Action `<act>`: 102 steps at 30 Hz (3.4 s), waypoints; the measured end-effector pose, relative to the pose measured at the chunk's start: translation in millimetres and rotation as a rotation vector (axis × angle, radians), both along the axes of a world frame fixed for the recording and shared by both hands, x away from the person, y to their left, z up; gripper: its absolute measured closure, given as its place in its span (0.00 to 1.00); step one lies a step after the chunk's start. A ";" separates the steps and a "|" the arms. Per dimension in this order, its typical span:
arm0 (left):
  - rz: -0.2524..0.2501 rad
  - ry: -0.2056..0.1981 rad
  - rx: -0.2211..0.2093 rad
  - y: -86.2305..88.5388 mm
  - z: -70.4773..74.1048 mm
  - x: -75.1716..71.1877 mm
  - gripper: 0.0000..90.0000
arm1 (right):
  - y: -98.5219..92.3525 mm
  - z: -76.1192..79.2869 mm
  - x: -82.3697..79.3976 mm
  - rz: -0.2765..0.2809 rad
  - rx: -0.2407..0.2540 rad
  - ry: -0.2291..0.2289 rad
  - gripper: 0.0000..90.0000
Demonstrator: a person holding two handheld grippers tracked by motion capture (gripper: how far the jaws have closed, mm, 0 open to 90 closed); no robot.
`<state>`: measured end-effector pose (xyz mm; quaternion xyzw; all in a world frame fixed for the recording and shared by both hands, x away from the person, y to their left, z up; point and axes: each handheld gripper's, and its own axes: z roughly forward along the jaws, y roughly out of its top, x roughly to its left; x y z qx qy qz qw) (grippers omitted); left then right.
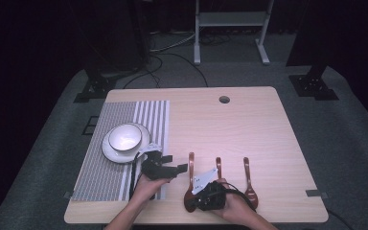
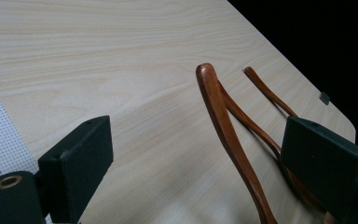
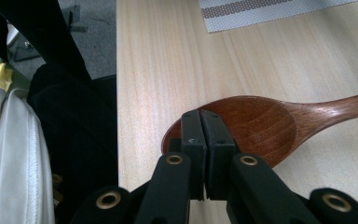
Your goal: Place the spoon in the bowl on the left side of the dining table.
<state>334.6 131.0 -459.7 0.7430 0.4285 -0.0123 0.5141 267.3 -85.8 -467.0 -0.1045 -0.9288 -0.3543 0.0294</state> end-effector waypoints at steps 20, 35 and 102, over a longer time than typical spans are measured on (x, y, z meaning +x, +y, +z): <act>-0.026 0.033 -0.028 -31.9 -4.1 17.8 0.57 | -0.3 -0.1 -2.6 0.018 0.001 -0.035 0.98; -0.037 0.065 -0.128 -27.6 -12.1 19.7 0.83 | -2.3 -0.1 -6.8 -0.005 0.003 -0.081 0.90; 0.115 -0.153 -0.114 25.1 93.1 64.9 0.93 | -150.9 32.2 -2.0 -0.434 0.191 -0.041 0.57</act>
